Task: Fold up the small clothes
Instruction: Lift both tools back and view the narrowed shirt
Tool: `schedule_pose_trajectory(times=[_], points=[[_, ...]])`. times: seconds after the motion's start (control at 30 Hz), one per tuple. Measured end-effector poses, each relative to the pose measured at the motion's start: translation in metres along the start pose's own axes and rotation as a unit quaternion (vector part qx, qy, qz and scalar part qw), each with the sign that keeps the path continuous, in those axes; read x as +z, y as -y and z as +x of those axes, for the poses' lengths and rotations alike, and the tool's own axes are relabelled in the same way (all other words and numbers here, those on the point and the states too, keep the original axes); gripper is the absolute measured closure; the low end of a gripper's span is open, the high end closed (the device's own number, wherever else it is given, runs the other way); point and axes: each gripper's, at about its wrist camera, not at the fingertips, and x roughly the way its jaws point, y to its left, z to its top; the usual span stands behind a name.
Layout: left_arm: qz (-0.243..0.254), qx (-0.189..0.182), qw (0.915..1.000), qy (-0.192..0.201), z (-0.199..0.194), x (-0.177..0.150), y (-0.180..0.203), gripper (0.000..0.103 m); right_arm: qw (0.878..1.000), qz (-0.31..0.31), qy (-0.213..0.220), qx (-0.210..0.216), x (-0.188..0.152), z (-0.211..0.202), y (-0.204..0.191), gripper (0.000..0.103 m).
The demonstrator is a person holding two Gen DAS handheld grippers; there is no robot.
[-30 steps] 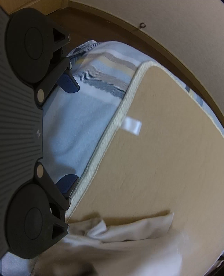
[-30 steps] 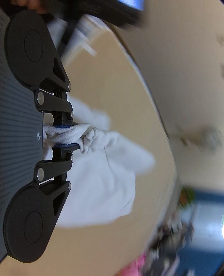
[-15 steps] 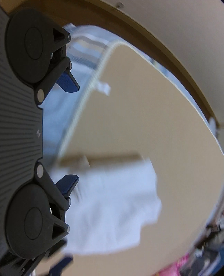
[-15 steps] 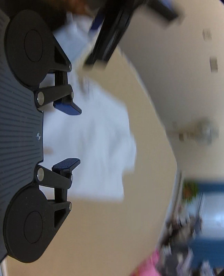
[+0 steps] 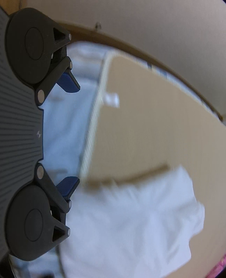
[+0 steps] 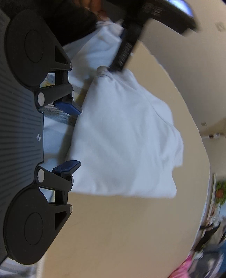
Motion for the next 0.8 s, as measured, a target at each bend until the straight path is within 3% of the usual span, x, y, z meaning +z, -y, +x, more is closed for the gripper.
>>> schedule_pose_trajectory(times=[0.1, 0.27, 0.47, 0.67, 0.8], points=[[-0.013, 0.009, 0.9998, 0.014, -0.022, -0.014, -0.019, 0.001, 0.999, 0.023, 0.033, -0.004, -0.004, -0.042, 0.003, 0.031], [-0.058, -0.022, 0.9975, 0.032, -0.071, -0.041, -0.019, 0.001, 0.994, 0.044, 0.095, -0.02, -0.017, -0.111, 0.009, 0.013], [-0.07, -0.059, 0.9953, 0.034, -0.109, -0.058, 0.013, 0.001, 0.992, 0.066, 0.104, -0.033, -0.054, -0.163, 0.019, 0.009], [-0.07, -0.053, 0.9958, 0.025, -0.125, -0.061, 0.028, 0.001, 0.99, 0.092, 0.101, -0.045, -0.083, -0.176, 0.037, 0.009], [-0.067, -0.04, 0.9965, 0.027, -0.13, -0.057, 0.029, 0.001, 0.989, 0.11, 0.092, -0.045, -0.076, -0.173, 0.041, 0.008]])
